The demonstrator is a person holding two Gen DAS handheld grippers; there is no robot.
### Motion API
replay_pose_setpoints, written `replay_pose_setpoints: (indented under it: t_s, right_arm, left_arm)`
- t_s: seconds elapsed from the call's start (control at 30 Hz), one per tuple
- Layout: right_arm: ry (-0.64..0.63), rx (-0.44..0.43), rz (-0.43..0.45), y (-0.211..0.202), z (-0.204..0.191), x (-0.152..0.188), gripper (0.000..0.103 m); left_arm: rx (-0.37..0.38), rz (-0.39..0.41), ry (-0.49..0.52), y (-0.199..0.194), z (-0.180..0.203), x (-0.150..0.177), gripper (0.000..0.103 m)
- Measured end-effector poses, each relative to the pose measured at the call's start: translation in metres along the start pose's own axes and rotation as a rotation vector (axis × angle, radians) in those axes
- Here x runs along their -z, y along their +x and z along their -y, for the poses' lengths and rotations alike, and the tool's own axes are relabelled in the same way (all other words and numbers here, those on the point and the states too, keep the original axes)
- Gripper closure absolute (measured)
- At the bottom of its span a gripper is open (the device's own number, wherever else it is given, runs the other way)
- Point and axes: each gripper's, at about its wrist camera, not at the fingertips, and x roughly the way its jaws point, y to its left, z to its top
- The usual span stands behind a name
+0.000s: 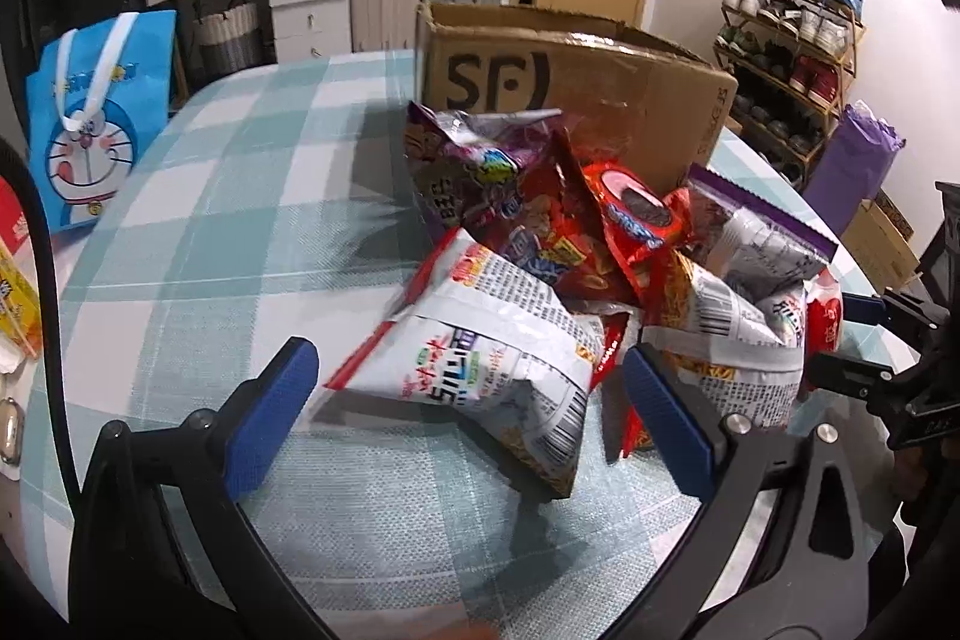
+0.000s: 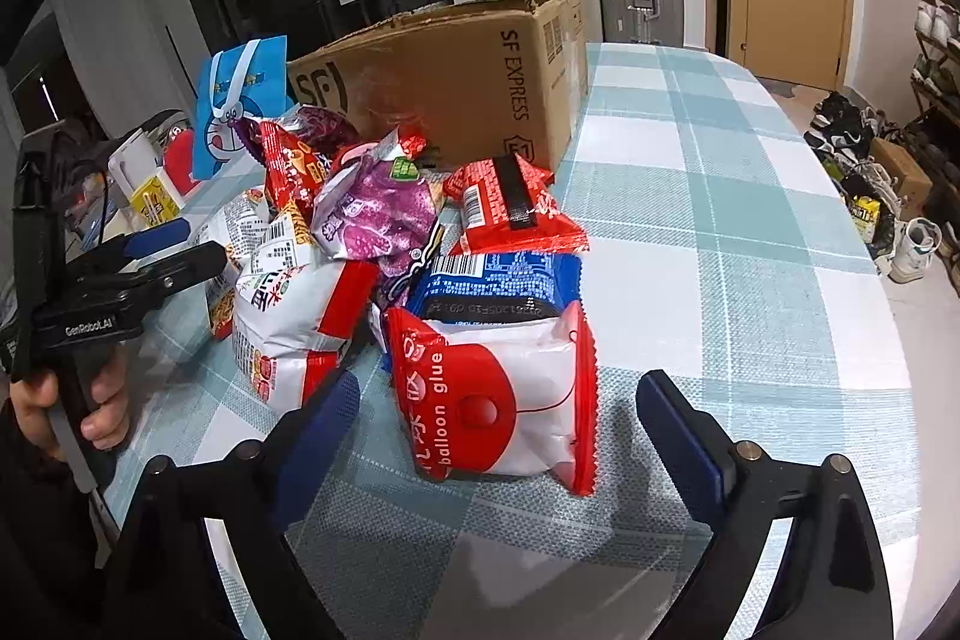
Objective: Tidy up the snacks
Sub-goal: 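Grasp the white chip bag with the left tool while the right tool grasps the red balloon-glue packet, then lift both packets over the box and release the white chip bag from the left tool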
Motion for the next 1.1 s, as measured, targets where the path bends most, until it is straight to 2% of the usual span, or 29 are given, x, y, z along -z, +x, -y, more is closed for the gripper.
replay_pose_setpoints:
  t_s: [0.17,0.3,0.37,0.43,0.63,0.67,0.87,1.1]
  right_arm:
    - [0.006,-0.014,-0.009,0.002,0.0,0.0,0.015]
    - [-0.003,-0.024,-0.025,0.005,-0.002,0.001,0.026]
    - [-0.003,-0.027,-0.023,0.004,-0.002,0.001,0.029]
    - [-0.004,-0.035,-0.026,0.003,-0.001,0.001,0.038]
    - [-0.002,-0.071,-0.02,-0.004,0.0,0.006,0.049]
    - [0.0,-0.076,-0.014,-0.006,0.0,0.008,0.05]
    - [0.001,-0.09,0.032,-0.02,-0.002,0.008,0.051]
    - [-0.014,-0.094,0.075,-0.033,-0.007,0.006,0.052]
  left_arm:
    - [0.015,-0.013,0.027,0.008,0.007,-0.001,0.007]
    - [0.021,-0.027,0.026,0.011,0.007,-0.002,0.023]
    - [0.038,-0.031,0.017,0.011,0.007,-0.001,0.026]
    - [0.046,-0.025,0.015,0.01,0.007,0.0,0.027]
    - [0.097,-0.012,-0.012,0.002,0.003,0.006,0.038]
    - [0.106,-0.01,-0.015,0.001,0.002,0.007,0.046]
    - [0.134,0.005,-0.032,-0.01,-0.001,0.015,0.055]
    - [0.156,0.025,-0.063,-0.024,-0.007,0.025,0.06]
